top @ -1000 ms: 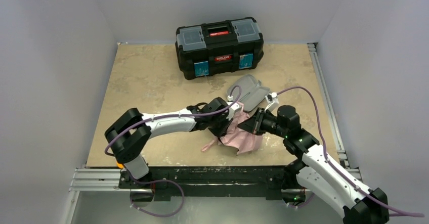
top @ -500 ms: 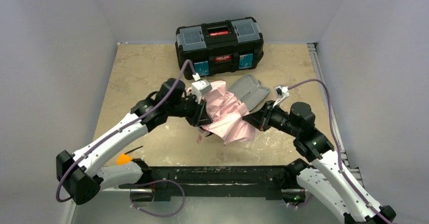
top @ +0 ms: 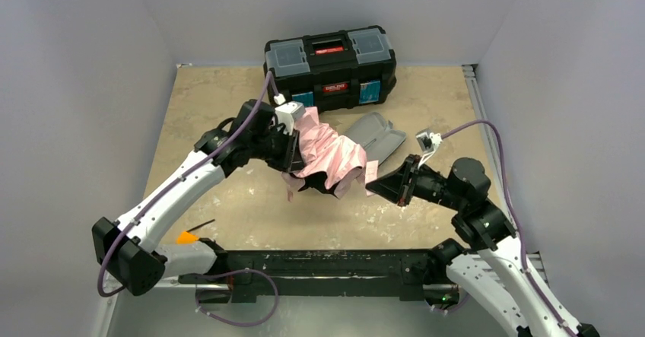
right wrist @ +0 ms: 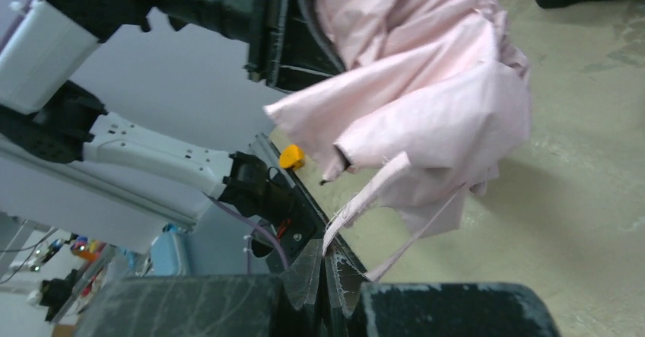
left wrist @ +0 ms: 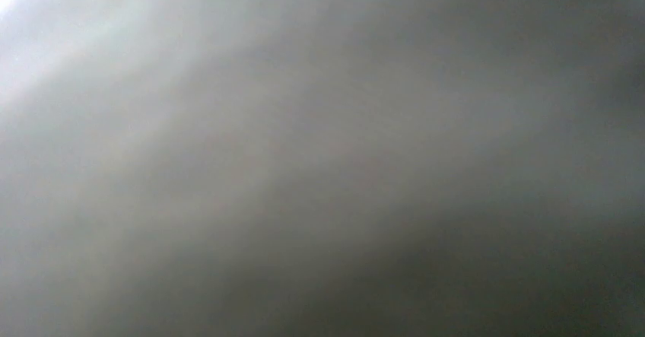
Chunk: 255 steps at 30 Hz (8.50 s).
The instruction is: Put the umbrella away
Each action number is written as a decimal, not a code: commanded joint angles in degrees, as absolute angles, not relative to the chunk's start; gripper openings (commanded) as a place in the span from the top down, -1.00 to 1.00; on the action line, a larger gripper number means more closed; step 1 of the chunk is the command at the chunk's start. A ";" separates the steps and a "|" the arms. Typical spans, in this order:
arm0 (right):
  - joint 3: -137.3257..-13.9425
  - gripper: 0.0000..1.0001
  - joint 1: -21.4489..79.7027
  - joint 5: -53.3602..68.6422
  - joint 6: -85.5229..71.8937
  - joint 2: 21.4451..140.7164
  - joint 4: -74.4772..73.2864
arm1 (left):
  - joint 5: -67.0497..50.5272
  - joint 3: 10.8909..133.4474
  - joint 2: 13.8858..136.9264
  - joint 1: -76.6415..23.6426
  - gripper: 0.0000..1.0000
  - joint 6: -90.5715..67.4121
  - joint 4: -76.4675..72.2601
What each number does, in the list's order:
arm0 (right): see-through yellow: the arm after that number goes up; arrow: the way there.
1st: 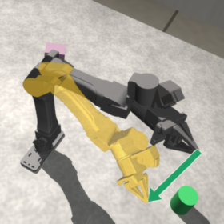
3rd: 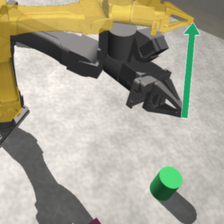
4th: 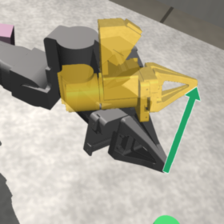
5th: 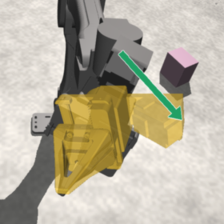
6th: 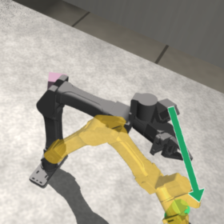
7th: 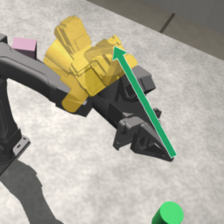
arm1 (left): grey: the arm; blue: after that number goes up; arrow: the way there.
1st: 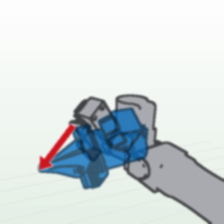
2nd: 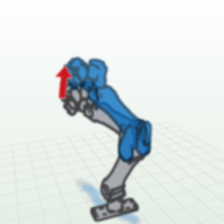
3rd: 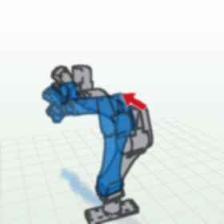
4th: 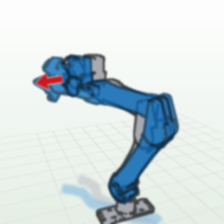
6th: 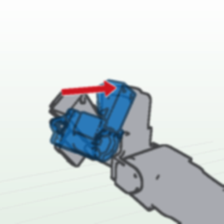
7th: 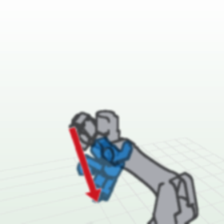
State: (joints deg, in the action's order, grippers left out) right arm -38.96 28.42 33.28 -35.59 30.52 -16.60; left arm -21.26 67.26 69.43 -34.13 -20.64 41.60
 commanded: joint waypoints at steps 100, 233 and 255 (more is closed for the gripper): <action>-24.26 1.00 30.13 41.72 -55.58 105.63 48.97 | 32.47 60.32 95.52 -82.08 -0.23 -22.57 39.60; -31.49 1.00 26.59 41.01 -53.72 105.73 42.30 | 0.48 64.03 94.94 -60.02 -1.00 -22.38 16.74; -39.64 1.00 26.52 40.96 -50.89 99.30 29.52 | 17.71 58.42 104.61 -71.02 1.00 -20.40 16.90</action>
State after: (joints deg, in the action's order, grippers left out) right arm -35.66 26.61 41.76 -54.35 102.87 34.41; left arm 11.44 59.05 102.61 -68.27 -22.70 8.12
